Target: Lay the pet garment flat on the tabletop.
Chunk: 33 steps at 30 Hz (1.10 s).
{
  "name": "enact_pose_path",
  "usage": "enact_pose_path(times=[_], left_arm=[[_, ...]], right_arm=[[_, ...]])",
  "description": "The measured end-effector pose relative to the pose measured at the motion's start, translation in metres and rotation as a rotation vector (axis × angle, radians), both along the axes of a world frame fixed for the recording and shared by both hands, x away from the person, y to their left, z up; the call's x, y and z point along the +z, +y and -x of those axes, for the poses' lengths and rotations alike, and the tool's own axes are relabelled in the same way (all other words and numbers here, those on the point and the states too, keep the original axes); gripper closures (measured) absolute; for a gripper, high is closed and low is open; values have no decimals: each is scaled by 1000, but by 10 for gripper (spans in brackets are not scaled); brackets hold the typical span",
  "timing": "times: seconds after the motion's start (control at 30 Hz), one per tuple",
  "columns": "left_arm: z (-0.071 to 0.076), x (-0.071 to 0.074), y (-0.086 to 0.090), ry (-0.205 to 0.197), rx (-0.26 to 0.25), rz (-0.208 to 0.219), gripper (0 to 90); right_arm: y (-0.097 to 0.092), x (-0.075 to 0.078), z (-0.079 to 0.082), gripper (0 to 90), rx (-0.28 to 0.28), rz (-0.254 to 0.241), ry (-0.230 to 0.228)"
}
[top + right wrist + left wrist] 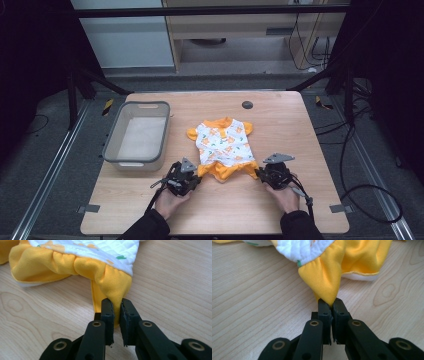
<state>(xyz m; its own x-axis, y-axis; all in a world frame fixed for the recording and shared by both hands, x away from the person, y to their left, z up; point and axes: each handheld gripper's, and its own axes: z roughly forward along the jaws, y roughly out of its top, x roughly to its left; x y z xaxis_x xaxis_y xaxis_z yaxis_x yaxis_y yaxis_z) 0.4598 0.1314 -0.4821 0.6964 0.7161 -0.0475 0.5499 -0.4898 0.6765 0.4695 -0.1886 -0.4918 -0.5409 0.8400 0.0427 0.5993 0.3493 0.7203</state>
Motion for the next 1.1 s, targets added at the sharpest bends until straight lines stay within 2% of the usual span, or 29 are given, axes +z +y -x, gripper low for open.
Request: enact_pose_path(times=[0.07,0.1,0.2,0.37,0.57,0.67,0.8,0.87,0.9,1.03,1.1], left_arm=[[0,2,1,2,-6,4,867],[2,5,3,2,-10,14,867],[7,15,10,-4,-17,52,867],[20,30,28,-5,-38,99,867],[28,38,42,3,-49,123,867],[31,38,46,12,-52,125,867],[35,35,50,26,-54,113,864],[36,33,50,25,-53,94,864],[35,30,49,28,-48,79,861],[31,21,47,46,-35,48,844],[30,20,48,34,-16,46,775]], right_arm=[[0,1,0,826,4,3,-4],[0,4,2,828,10,-4,3],[-4,12,8,828,23,-24,-20],[-15,29,27,827,88,-79,-27],[-22,38,37,826,130,-106,-10],[-25,40,45,823,168,-117,16],[-27,39,50,821,182,-120,30],[-27,38,52,819,183,-114,32],[-27,36,53,810,182,-107,45],[-24,27,50,764,167,-71,48],[-23,25,49,731,160,-54,41]])
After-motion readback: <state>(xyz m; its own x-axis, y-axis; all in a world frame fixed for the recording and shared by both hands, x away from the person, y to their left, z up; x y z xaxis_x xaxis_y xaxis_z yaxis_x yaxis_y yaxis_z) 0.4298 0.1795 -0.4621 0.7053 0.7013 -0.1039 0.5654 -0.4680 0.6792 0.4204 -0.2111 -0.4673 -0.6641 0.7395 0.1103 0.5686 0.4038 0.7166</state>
